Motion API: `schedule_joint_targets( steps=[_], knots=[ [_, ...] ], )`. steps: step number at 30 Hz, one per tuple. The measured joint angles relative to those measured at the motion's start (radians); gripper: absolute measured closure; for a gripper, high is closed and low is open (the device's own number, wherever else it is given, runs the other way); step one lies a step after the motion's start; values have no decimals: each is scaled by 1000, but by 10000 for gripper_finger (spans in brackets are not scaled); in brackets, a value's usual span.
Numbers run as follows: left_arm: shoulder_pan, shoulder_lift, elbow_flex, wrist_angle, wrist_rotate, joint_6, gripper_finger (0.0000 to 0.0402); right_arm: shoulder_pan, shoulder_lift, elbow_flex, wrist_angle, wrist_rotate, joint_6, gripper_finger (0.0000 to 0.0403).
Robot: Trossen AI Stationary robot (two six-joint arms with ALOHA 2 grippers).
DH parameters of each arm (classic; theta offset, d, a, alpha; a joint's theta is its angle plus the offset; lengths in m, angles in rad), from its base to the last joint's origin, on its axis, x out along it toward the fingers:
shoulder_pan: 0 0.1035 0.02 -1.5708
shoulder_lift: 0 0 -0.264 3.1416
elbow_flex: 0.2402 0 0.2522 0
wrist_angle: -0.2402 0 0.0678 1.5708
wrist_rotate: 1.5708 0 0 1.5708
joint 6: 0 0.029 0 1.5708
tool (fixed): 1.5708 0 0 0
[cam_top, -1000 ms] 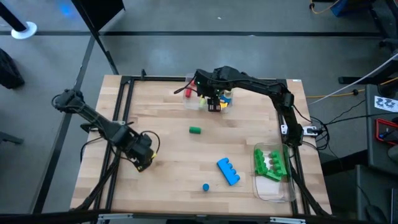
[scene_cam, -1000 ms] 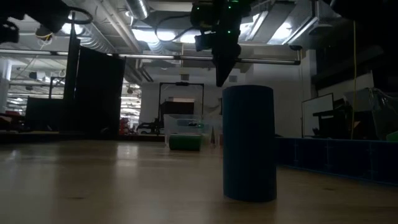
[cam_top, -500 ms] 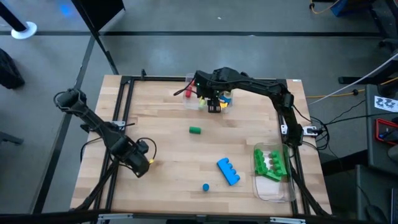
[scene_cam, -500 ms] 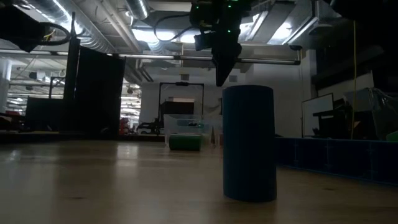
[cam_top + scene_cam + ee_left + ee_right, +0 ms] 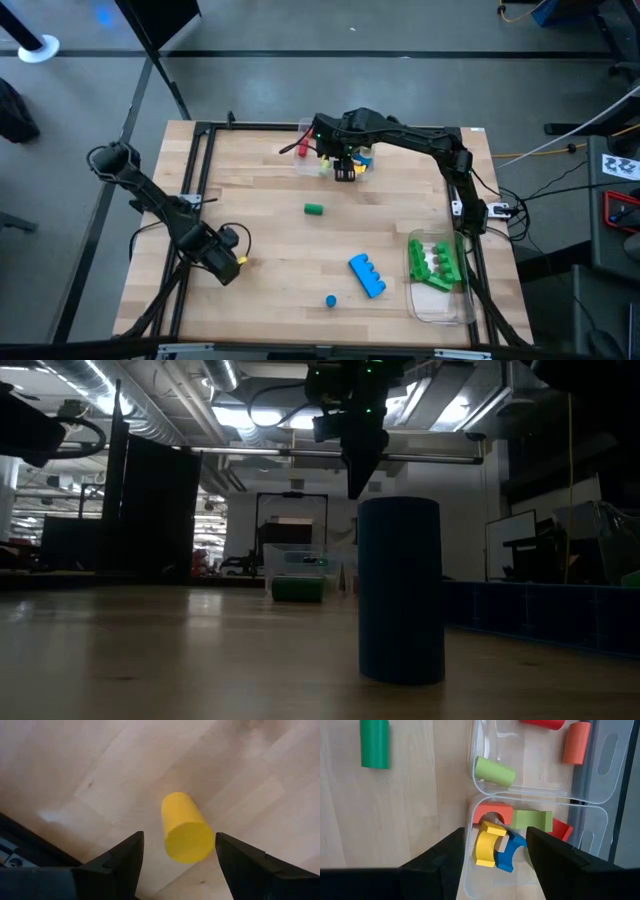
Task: Sort blocks by size
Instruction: Put the yellow cylindrical block into the left transparent bin
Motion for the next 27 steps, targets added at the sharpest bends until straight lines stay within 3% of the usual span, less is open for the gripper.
schedule_joint_targets(
  steps=[13, 27],
  knots=[
    [0, 8, -1, 6, -60, 0, 170, 0, 0, 0, -13, 0, 0, 192],
    [0, 114, -1, 49, -61, 37, 170, 0, 0, 0, -91, 2, -1, 192]
  ],
)
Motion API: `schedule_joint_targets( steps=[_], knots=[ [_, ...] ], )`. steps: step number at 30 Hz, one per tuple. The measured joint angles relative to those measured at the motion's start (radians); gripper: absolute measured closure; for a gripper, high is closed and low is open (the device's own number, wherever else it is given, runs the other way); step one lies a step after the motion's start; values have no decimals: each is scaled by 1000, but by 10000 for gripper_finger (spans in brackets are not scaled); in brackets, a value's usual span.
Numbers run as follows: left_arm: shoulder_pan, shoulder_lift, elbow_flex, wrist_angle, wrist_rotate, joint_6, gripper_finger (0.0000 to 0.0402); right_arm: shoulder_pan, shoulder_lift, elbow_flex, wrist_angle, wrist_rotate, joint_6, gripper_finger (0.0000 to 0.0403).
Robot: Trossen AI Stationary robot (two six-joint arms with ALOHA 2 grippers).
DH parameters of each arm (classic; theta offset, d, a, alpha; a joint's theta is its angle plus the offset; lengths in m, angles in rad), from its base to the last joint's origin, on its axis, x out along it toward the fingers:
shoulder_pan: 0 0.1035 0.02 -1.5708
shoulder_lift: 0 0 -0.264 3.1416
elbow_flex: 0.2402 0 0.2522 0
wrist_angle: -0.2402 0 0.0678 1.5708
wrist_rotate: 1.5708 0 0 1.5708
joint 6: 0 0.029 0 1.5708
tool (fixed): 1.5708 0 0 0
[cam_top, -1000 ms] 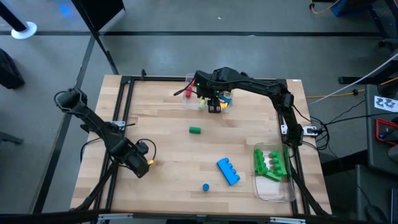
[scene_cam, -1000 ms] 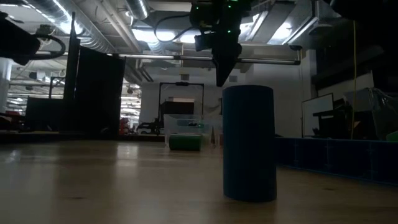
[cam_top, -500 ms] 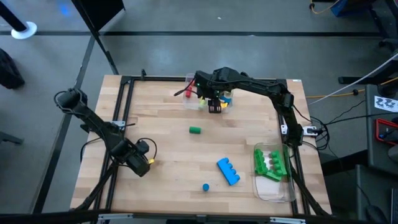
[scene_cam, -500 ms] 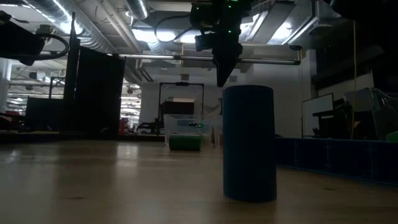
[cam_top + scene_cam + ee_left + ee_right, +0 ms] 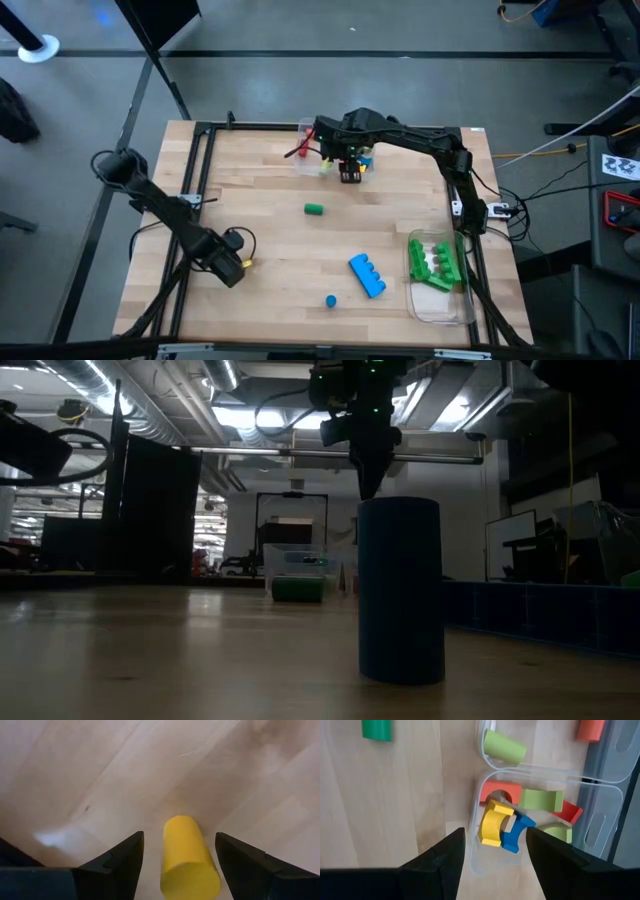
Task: Sort blocks by size
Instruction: Put the yellow cylindrical block into the left transparent bin
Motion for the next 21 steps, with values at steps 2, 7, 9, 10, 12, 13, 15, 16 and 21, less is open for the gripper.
schedule_joint_targets(
  steps=[2, 7, 9, 10, 12, 13, 15, 16, 21],
  knots=[
    [0, 11, 0, -1, 0, 0, 170, 0, -6, -1, -7, 0, 0, 192],
    [0, 27, 0, -1, 0, 0, 188, 0, -29, -1, -65, 0, 0, 192],
    [0, 28, 0, -1, 1, 0, 206, 0, -48, -1, -91, -5, 3, 192],
    [0, 28, 0, 0, 0, 0, 216, 0, -61, -1, -104, -8, 15, 192],
    [1, 28, 0, 1, 1, 11, 240, 0, -89, -1, -120, -11, 37, 192],
    [1, 28, 0, 3, 2, 16, 253, 0, -106, -1, -129, -18, 45, 192],
    [1, 27, 0, 4, 3, 18, 276, 0, -141, -1, -131, -21, 65, 192],
    [1, 27, 0, 7, 3, 18, 283, 0, -161, -1, -130, -27, 73, 192],
    [10, 27, 1, 87, 6, 42, 283, 0, -258, 0, -126, -45, 126, 192]
  ],
)
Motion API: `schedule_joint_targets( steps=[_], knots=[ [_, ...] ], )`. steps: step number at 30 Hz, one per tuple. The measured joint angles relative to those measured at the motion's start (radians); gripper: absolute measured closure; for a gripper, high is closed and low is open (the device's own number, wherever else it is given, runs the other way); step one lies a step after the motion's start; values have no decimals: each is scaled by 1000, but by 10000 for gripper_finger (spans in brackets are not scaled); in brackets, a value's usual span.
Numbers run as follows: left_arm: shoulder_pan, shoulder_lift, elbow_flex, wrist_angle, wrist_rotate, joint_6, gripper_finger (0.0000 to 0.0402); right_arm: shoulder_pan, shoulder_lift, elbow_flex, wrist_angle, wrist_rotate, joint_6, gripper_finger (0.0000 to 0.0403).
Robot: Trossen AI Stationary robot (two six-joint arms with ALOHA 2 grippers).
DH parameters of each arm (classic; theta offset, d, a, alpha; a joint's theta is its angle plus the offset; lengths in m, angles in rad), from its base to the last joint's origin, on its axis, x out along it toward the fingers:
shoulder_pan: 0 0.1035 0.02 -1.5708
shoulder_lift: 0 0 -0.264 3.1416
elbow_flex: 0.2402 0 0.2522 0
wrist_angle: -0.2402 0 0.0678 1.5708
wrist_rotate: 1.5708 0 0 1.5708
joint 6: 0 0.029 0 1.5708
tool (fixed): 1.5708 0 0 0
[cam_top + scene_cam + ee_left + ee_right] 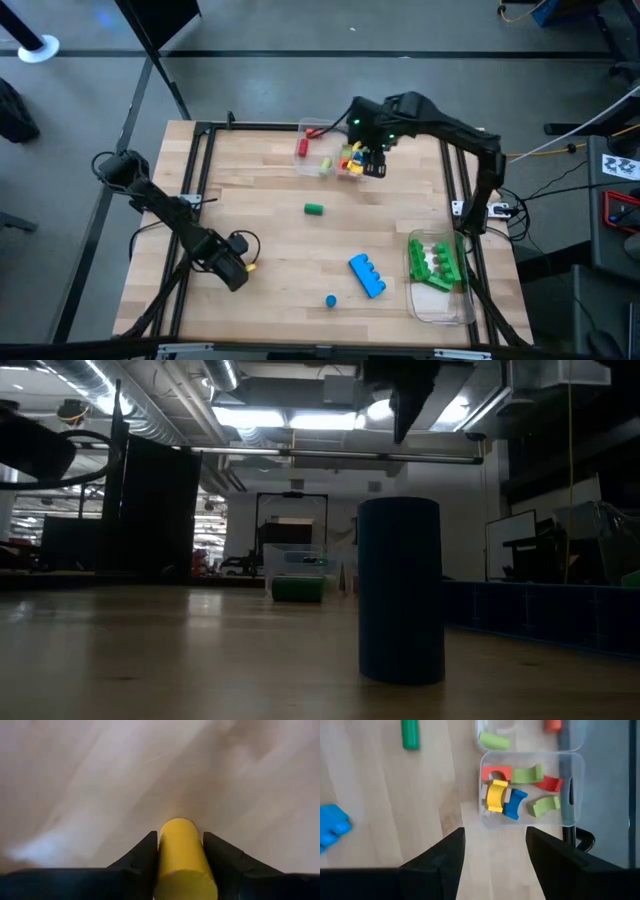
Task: Sort blocks by size
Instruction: Put the yellow cylindrical block into the left transparent bin
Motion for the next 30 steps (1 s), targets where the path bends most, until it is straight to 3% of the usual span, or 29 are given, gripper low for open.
schedule_joint_targets(
  steps=[8, 19, 30],
  knots=[
    [102, 1, 0, 164, -50, 107, 282, 8, -92, 0, 7, -94, 76, 192],
    [438, -6, 0, 478, -66, 562, 278, 151, -103, 0, -1, -131, 77, 192],
    [803, -9, 99, 677, -22, 1034, 274, 342, -98, 0, 41, -132, 104, 192]
  ],
)
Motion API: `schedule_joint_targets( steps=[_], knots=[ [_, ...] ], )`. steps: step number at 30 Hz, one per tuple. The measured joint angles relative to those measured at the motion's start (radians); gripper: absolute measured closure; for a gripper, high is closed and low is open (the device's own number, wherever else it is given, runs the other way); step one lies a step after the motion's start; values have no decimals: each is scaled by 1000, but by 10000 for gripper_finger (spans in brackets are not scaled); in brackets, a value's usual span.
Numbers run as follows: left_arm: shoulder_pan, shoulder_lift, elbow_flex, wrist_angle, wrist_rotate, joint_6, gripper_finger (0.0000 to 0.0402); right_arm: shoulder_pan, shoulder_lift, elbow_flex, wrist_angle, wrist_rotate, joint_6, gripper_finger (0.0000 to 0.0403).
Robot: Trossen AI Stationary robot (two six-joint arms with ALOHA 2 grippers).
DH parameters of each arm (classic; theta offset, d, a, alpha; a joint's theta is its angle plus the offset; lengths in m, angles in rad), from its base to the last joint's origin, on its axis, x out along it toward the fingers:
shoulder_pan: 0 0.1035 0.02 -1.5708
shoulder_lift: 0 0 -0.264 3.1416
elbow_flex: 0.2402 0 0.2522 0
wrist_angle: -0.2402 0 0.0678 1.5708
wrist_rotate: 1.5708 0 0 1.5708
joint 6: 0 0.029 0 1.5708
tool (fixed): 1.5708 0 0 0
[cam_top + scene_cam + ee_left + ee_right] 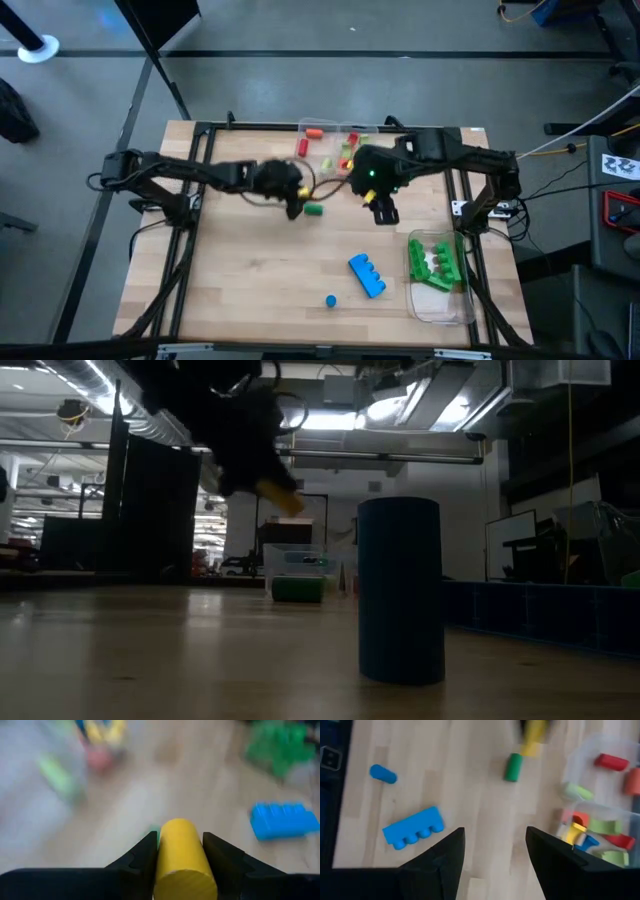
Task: Sort blocks by size
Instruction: Put the yellow cylindrical block into the left transparent bin
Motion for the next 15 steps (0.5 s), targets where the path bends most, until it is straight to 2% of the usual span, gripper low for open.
schedule_joint_targets(
  steps=[7, 15],
  knots=[
    [213, 5, 11, 210, -23, 212, 273, 104, 0, 0, 6, 0, 38, 192],
    [348, 121, 11, 329, -38, 307, 273, 217, -1, -121, 262, 21, 107, 192]
  ],
)
